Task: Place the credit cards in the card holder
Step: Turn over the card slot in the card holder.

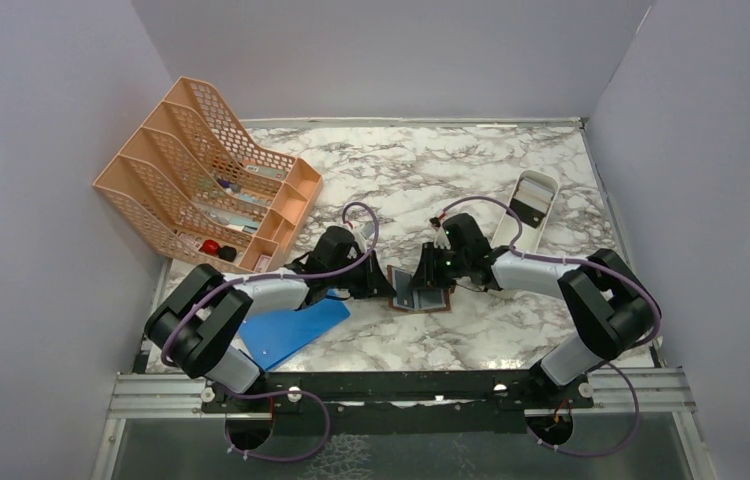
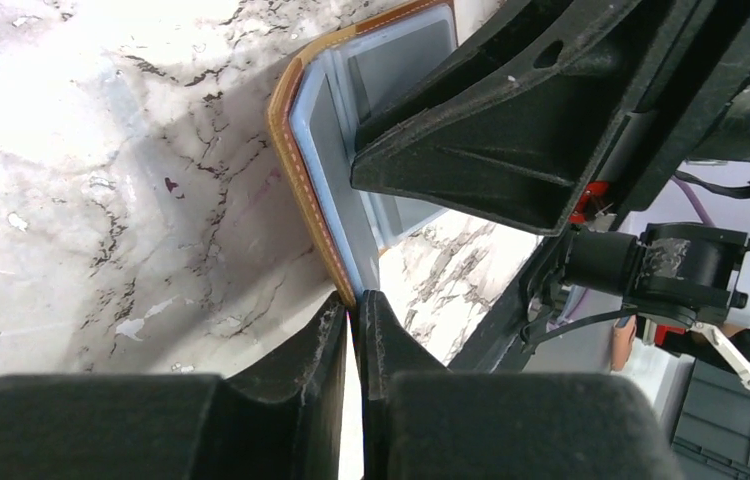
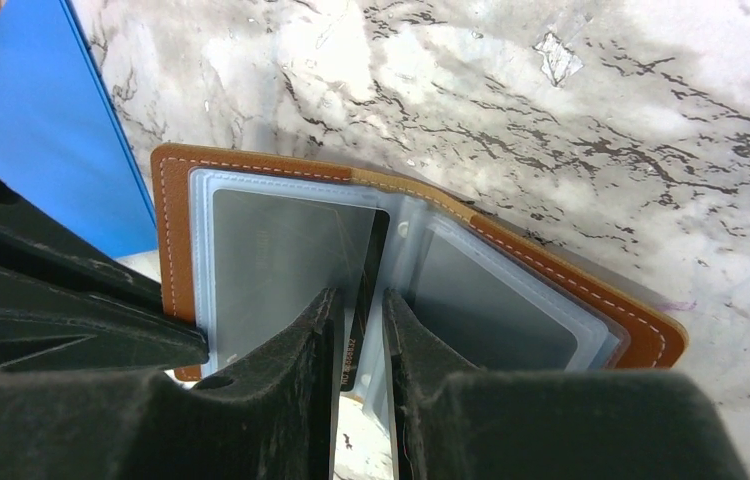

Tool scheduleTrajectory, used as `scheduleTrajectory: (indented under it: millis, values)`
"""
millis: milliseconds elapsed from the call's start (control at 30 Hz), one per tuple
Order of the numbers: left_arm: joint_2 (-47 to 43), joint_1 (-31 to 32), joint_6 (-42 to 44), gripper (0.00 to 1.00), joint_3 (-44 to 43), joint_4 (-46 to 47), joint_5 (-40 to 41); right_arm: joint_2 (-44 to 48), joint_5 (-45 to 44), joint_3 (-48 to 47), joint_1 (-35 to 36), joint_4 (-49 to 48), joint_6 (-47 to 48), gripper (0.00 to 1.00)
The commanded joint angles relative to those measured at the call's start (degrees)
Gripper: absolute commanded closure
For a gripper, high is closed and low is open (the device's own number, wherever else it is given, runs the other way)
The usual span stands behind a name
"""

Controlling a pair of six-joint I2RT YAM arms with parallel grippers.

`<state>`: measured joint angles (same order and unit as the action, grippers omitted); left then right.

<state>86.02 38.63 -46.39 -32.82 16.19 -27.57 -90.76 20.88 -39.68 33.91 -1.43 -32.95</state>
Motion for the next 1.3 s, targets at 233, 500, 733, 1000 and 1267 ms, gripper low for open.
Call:
scheduleTrajectory:
  millis: [233, 500, 733, 1000, 1267]
  values:
    - [2.27, 0.24, 0.92, 0.82, -2.90, 2.37, -0.82, -1.05, 1.20, 1.33, 0.45, 0.96, 0.12, 0.74]
    - [-2.38, 0.14, 3.36, 1.00, -3.91, -6.29, 0.81, 7.65, -1.65, 2.14, 0.45, 5.72, 0.03, 0.73]
    - [-6.19, 0.13, 6.98, 0.95, -5.44, -15.15, 4.56, 4.71, -1.81, 3.63, 0.41, 3.67, 0.35, 0.73]
    - [-7.56, 0.13, 3.00, 0.93, -2.75, -4.75, -3.42, 2.32, -0.36, 5.20, 0.76, -0.53, -1.17, 0.74]
    - [-4.93, 0.13, 0.65, 0.89, -0.84, 2.36, -7.46, 1.70, 0.59, 5.82, 0.94, -1.79, -1.61, 0.74]
